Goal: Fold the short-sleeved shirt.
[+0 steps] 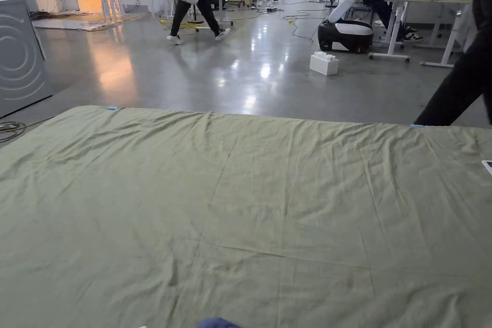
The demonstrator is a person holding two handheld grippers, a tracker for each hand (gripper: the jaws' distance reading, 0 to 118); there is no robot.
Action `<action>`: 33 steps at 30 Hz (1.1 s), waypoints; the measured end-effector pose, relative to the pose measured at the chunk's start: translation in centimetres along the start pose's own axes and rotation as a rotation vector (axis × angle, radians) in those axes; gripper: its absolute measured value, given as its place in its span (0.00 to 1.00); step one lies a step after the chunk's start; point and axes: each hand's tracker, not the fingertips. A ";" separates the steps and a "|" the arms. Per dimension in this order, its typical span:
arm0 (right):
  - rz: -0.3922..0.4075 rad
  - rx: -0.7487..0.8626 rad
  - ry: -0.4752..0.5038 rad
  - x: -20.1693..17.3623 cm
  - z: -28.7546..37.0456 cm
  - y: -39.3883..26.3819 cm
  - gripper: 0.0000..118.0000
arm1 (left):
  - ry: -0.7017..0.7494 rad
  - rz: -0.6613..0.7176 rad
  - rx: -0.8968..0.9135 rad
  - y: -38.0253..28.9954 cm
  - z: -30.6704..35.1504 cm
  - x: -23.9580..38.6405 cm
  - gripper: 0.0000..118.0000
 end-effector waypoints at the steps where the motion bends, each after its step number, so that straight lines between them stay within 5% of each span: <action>1: -0.003 -0.001 0.008 -0.1 -0.3 0.2 0.00 | 0.000 -0.022 0.043 0.7 1.5 0.3 0.13; 6: 0.013 -0.005 0.047 -1.2 -2.5 0.6 0.00 | 0.080 -0.142 0.125 5.7 9.9 2.5 0.13; 10: -0.023 0.009 0.096 -2.0 -3.6 0.7 0.00 | 0.301 -0.428 0.101 6.7 12.7 7.5 0.13; 18: -0.011 0.000 0.123 -1.8 -3.2 -0.3 0.00 | 0.342 -0.764 -0.054 -3.4 0.6 14.2 0.13; 23: 0.004 0.015 0.042 0.4 -0.6 -1.3 0.00 | 0.440 -0.766 -0.182 -8.4 -7.6 15.0 0.13; 28: -0.070 0.007 -0.025 3.7 1.0 -2.9 0.00 | 0.489 -0.854 -0.269 -11.2 -12.1 15.9 0.14; 29: -0.079 0.010 -0.025 4.2 1.3 -3.1 0.00 | 0.511 -0.872 -0.269 -11.4 -12.5 15.8 0.18; 33: -0.117 0.022 -0.033 5.8 1.9 -3.6 0.00 | 0.311 -0.856 -0.190 -11.3 -10.9 17.8 0.78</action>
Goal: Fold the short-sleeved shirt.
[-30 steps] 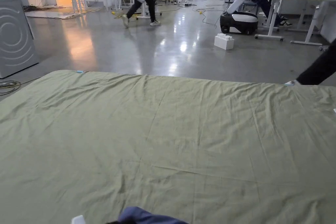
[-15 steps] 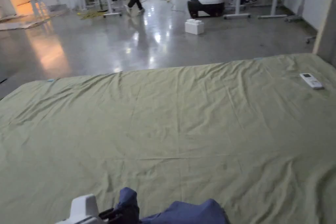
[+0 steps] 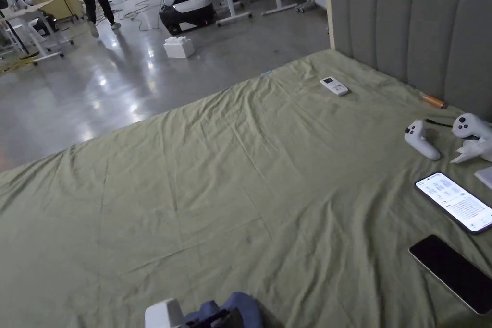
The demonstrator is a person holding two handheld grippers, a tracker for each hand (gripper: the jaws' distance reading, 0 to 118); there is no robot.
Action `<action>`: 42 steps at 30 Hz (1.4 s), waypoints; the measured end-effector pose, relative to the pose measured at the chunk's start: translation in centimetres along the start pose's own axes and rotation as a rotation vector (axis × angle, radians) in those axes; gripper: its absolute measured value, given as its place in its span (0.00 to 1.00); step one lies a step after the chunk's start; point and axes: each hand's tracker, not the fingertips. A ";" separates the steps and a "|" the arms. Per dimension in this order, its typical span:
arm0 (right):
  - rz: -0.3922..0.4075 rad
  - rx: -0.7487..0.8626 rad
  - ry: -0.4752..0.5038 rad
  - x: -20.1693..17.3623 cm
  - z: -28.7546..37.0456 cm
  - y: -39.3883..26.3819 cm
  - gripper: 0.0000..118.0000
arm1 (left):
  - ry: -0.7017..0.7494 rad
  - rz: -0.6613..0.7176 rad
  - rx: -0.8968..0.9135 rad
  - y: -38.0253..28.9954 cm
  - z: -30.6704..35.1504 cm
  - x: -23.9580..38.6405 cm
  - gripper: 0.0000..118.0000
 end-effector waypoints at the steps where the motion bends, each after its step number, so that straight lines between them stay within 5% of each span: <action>1: -0.006 -0.001 0.001 0.3 0.0 0.0 0.00 | -0.055 0.026 0.060 0.3 1.2 0.0 0.82; 5: -0.019 -0.003 -0.004 0.6 -0.3 0.1 0.00 | -0.072 0.152 0.136 1.3 4.0 -1.7 0.78; 6: -0.021 0.002 -0.005 0.6 -0.3 0.0 0.00 | -0.054 0.176 0.148 1.1 4.1 -2.3 0.71; 8: -0.034 0.015 0.005 0.6 -0.2 0.1 0.00 | -0.046 0.241 0.159 0.3 3.5 -3.8 0.51; 10: -0.040 0.018 0.010 0.3 -0.1 0.1 0.00 | -0.048 0.373 0.114 -0.9 2.3 -5.1 0.12; 11: -0.039 0.015 0.010 0.2 0.0 0.1 0.00 | -0.082 0.440 0.092 -1.6 1.1 -5.8 0.03; 16: 0.000 -0.030 -0.007 -0.5 0.2 -0.1 0.00 | -0.215 0.560 -0.051 -4.6 -3.6 -5.7 0.02; 22: 0.046 -0.088 0.037 -2.6 -1.4 -0.2 0.00 | -0.125 0.485 -0.070 -5.0 -6.2 -5.0 0.00; 25: 0.085 -0.157 0.133 -6.0 -4.4 0.1 0.00 | -0.130 0.455 -0.072 -4.7 -5.7 -4.6 0.00; 27: 0.080 -0.301 0.224 -9.0 -8.5 -0.2 0.00 | -0.223 0.567 -0.100 -3.6 -4.1 -5.5 0.00; 30: 0.128 -0.403 0.357 -13.2 -14.6 -2.4 0.00 | -0.394 0.578 0.092 -2.2 1.8 -6.6 0.00; 32: 0.158 -0.454 0.409 -16.7 -18.1 -2.9 0.00 | -0.358 0.503 0.185 -1.3 6.9 -8.5 0.00; 36: 0.049 -0.439 0.548 -21.8 -23.2 -2.2 0.00 | -0.228 0.494 0.240 -2.7 13.1 -13.2 0.00; 38: 0.059 -0.431 0.528 -23.1 -25.2 -1.9 0.00 | -0.179 0.551 0.237 -4.4 14.6 -15.5 0.00; 40: 0.163 -0.513 0.404 -23.9 -27.6 -2.4 0.00 | -0.177 0.589 0.235 -5.8 15.0 -17.4 0.02; 41: 0.236 -0.558 0.298 -23.8 -28.6 -3.1 0.00 | -0.210 0.626 0.234 -6.5 14.9 -18.2 0.09; 42: 0.266 -0.598 0.278 -23.3 -29.3 -3.9 0.00 | -0.253 0.654 0.233 -7.1 14.6 -18.8 0.29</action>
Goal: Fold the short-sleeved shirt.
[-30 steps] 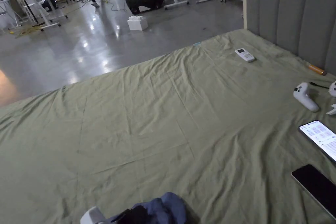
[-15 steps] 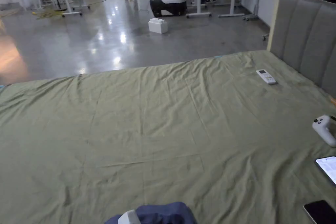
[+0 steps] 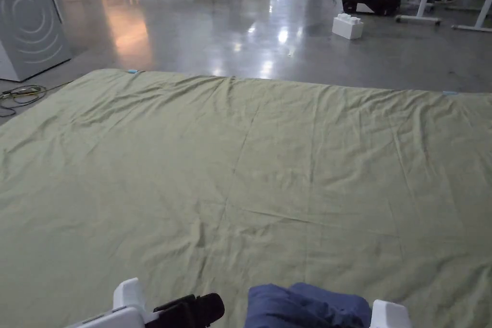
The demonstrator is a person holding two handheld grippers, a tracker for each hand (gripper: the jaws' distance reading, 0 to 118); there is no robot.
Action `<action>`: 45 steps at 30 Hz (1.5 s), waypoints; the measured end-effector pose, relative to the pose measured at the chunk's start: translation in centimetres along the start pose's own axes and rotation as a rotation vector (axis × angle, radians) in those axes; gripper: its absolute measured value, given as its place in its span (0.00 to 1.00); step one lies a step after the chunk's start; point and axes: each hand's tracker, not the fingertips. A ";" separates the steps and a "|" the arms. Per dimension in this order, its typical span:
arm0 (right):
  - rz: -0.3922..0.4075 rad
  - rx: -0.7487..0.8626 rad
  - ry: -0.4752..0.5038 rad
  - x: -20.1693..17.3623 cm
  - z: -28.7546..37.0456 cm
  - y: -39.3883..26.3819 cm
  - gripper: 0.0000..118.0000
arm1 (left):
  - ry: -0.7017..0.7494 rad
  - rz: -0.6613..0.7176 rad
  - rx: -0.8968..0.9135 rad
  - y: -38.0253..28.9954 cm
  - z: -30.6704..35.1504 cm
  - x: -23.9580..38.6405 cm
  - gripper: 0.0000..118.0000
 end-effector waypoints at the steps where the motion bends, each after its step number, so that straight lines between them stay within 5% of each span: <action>1: -0.020 0.024 0.056 0.8 -0.2 -0.6 0.00 | -0.048 0.037 -0.016 -0.1 -0.4 -0.9 0.52; 3: -0.100 0.055 0.094 1.3 0.8 -0.7 0.00 | -0.050 0.076 -0.048 0.0 -1.6 -2.4 0.97; 10: -0.082 0.040 0.052 0.8 0.7 -1.1 0.00 | -0.103 0.013 -0.293 1.2 -9.1 -5.8 0.99; 16: -0.085 0.056 0.059 1.0 0.8 -1.4 0.00 | -0.176 0.114 -0.361 0.5 -14.8 -5.5 0.99; 19: -0.086 0.052 0.066 1.2 0.7 -1.3 0.00 | -0.146 0.127 -0.411 0.0 -16.7 -4.7 0.91; 20: -0.085 0.051 0.069 1.2 0.7 -1.2 0.00 | -0.096 0.094 -0.408 -0.1 -16.7 -4.2 0.79; 21: -0.084 0.051 0.072 1.3 0.7 -1.2 0.00 | -0.030 0.055 -0.403 -0.1 -16.7 -3.8 0.56; 22: -0.084 0.052 0.073 1.3 0.7 -1.3 0.00 | 0.018 0.018 -0.409 -0.2 -16.9 -3.6 0.52; 25: -0.102 0.058 0.081 1.5 0.8 -1.3 0.00 | -0.030 0.107 -0.420 0.0 -16.6 -4.1 0.48; 33: -0.218 0.150 0.177 -0.8 4.6 -0.4 0.00 | -0.056 0.031 -0.329 6.2 -9.3 -2.2 0.41; 36: -0.198 0.153 0.221 -1.6 6.1 -1.2 0.00 | 0.082 -0.078 -0.293 12.2 -2.5 -3.0 0.41; 41: -0.194 0.107 0.174 -1.7 6.7 -3.9 0.00 | 0.305 -0.067 -0.225 23.1 8.9 -7.4 0.41; 45: -0.338 0.058 0.202 -0.1 5.7 -4.8 0.00 | 0.391 0.054 -0.145 27.2 11.9 -13.1 0.41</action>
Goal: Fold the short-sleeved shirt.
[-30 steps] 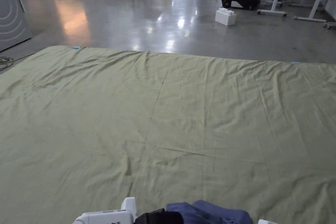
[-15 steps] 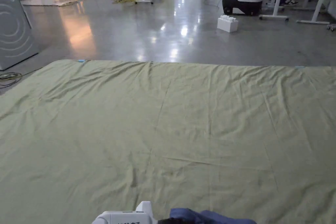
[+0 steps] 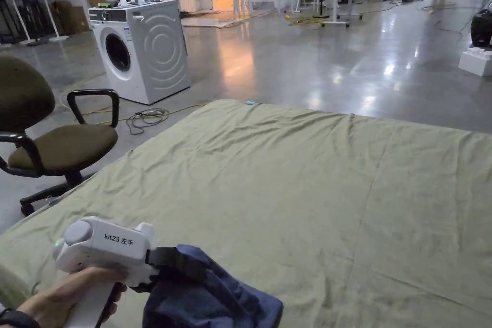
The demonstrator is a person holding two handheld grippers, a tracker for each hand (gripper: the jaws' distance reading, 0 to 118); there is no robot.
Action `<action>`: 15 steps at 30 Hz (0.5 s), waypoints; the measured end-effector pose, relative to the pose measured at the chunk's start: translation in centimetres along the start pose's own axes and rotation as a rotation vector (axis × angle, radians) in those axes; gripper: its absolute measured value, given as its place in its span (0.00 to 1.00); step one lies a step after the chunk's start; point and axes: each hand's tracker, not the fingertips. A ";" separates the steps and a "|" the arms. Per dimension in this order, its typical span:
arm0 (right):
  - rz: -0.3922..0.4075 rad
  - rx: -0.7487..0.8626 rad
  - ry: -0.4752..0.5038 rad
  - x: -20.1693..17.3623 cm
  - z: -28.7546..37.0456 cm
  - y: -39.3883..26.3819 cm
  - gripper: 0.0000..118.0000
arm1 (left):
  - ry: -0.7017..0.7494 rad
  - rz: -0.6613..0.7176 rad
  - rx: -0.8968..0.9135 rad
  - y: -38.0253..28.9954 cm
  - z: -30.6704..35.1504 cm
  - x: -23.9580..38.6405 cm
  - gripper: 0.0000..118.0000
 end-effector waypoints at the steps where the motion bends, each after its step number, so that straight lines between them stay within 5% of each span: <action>1: -0.030 0.003 -0.003 0.3 -0.1 0.1 0.00 | 0.012 0.015 0.007 0.5 -0.2 -1.1 0.41; 5: -0.053 0.013 -0.015 1.2 0.1 0.8 0.00 | 0.128 -0.004 0.080 -0.2 -2.9 -2.0 0.45; 9: -0.010 0.023 -0.069 1.9 1.6 1.3 0.00 | 0.355 -0.061 0.110 -0.4 -4.0 -2.8 0.68; 12: 0.032 0.065 -0.073 2.8 3.3 1.8 0.00 | 0.556 -0.183 0.136 -0.3 -1.1 0.2 0.69; 15: 0.103 0.114 -0.091 3.3 5.2 2.7 0.00 | 0.596 -0.374 0.301 -1.0 3.0 4.8 0.68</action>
